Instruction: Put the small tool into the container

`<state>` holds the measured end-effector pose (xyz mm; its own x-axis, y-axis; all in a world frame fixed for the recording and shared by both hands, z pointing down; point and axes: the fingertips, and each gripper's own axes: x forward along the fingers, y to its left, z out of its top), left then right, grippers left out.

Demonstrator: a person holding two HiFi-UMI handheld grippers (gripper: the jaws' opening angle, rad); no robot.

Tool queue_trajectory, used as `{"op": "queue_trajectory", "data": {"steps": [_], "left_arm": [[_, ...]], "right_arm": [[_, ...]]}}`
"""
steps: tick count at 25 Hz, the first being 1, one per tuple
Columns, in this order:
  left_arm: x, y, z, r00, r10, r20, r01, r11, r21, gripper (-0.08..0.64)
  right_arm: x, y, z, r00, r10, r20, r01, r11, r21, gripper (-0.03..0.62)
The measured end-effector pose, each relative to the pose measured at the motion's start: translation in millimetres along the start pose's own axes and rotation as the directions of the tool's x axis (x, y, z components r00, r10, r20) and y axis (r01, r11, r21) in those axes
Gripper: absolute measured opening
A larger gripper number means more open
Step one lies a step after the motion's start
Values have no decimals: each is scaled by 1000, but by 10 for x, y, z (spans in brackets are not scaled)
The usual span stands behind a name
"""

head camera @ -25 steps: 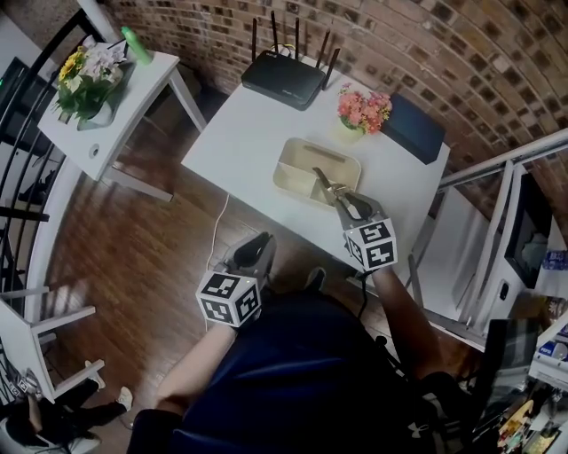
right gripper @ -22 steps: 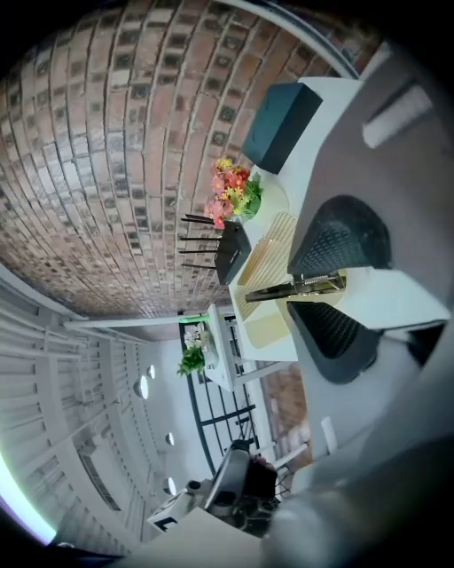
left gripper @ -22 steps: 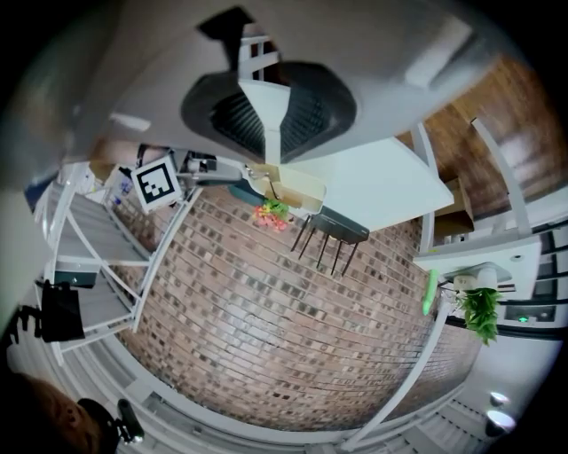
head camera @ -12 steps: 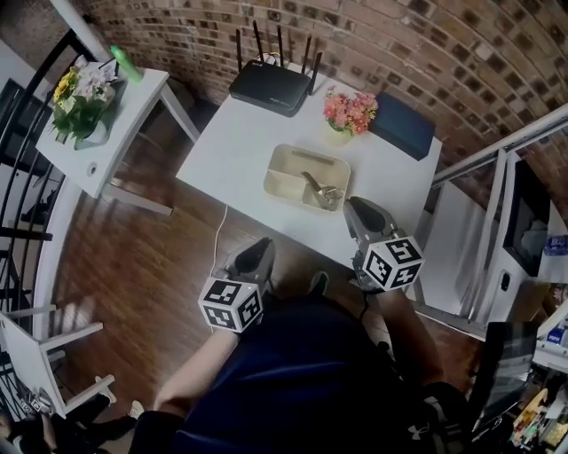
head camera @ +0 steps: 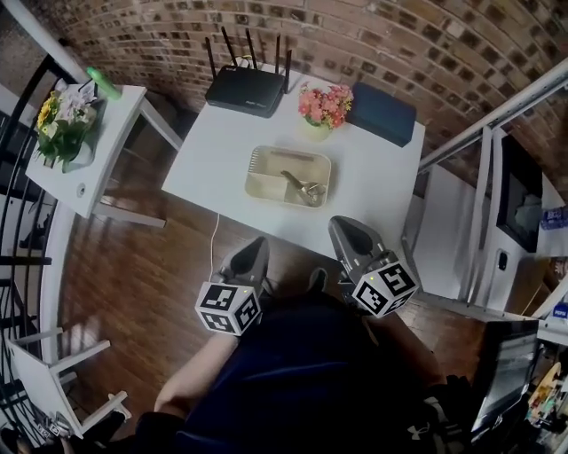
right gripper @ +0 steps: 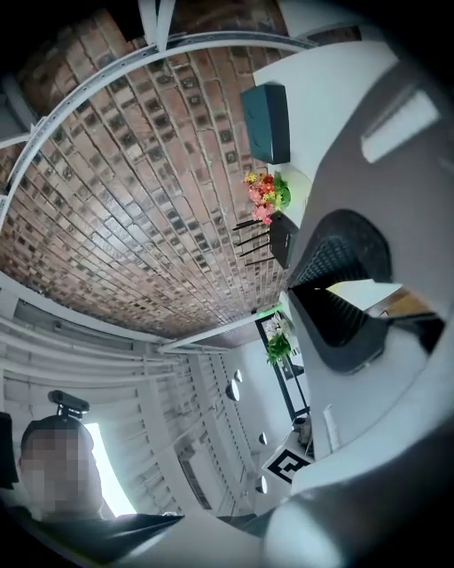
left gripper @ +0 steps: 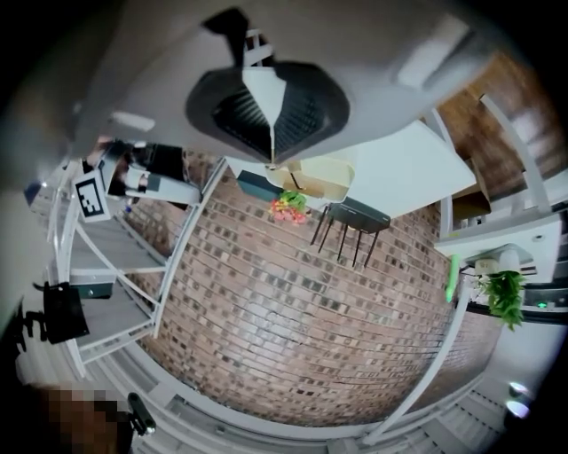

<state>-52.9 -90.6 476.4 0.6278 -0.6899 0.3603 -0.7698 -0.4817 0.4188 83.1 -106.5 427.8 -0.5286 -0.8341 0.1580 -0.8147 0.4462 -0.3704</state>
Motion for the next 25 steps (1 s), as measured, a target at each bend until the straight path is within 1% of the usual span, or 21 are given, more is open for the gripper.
{"op": "queue_trajectory", "data": {"steps": [5, 12, 25], "left_arm": [[22, -21, -28, 1000, -13, -3, 13, 1000, 2, 9], [13, 6, -21, 1000, -14, -3, 14, 1000, -6, 8], [15, 53, 45, 1000, -13, 3, 13, 1000, -5, 8]], "right_arm": [[-18, 57, -51, 1000, 4, -10, -4, 1000, -9, 11], [-22, 16, -1, 1000, -16, -6, 16, 999, -38, 11], [48, 79, -13, 1000, 3, -20, -5, 997, -71, 11]]}}
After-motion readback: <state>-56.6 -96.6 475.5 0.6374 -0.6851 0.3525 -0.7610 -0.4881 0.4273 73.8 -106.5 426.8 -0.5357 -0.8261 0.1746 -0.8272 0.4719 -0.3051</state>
